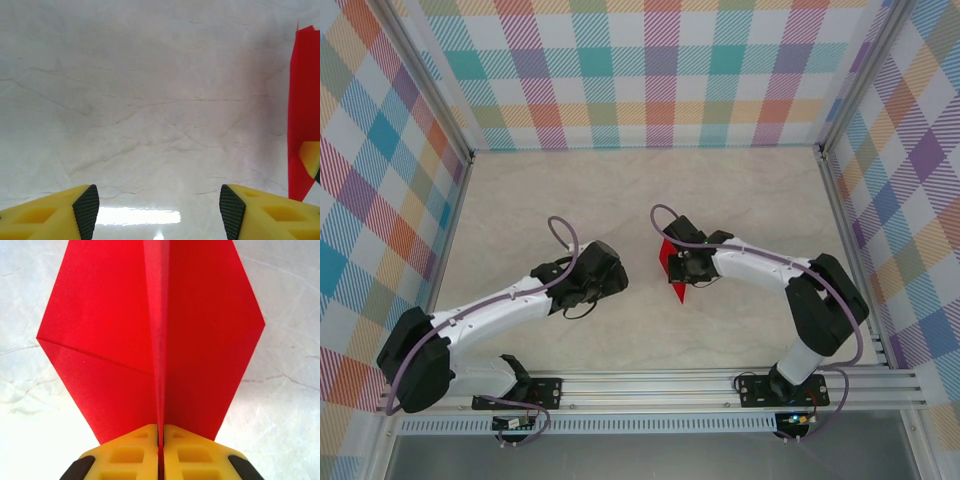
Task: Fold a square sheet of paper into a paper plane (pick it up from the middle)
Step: Move a paper plane to the center of the table.
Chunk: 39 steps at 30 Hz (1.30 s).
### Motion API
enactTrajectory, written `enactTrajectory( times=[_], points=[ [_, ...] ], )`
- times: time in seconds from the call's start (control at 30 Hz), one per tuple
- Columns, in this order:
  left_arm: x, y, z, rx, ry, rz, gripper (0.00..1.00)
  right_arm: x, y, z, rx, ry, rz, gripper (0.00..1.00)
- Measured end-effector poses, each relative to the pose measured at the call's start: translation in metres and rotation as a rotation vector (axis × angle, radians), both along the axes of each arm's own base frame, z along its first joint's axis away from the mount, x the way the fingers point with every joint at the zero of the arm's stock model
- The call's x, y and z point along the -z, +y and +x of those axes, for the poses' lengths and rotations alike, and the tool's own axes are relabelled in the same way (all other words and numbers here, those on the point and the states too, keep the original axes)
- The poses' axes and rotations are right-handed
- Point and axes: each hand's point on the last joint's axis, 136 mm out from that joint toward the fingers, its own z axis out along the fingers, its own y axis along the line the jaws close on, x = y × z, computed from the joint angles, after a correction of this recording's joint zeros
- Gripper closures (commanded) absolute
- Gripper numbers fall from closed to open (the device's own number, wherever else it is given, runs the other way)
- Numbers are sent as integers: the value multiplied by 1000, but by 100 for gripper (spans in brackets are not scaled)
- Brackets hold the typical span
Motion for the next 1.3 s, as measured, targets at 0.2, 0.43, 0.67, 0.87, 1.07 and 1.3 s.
enactTrajectory(
  times=[0.2, 0.43, 0.67, 0.87, 1.07, 1.3],
  points=[
    [6, 16, -5, -36, 6, -4, 28, 11, 7, 12, 4, 21, -38, 90],
    [11, 24, -4, -58, 15, 0, 28, 26, 12, 18, 4, 48, -62, 87],
    [12, 25, -4, -61, 21, -6, 27, 39, 11, 15, 12, 76, -78, 79],
    [12, 24, -5, -54, 29, -13, 27, 38, 12, 16, 18, 73, -73, 75],
    [12, 24, -5, -55, 30, -15, 27, 37, 11, 16, 19, 78, -78, 81],
    [13, 24, -5, -55, 31, -13, 26, 14, 21, 34, 25, 38, -53, 85]
  ],
)
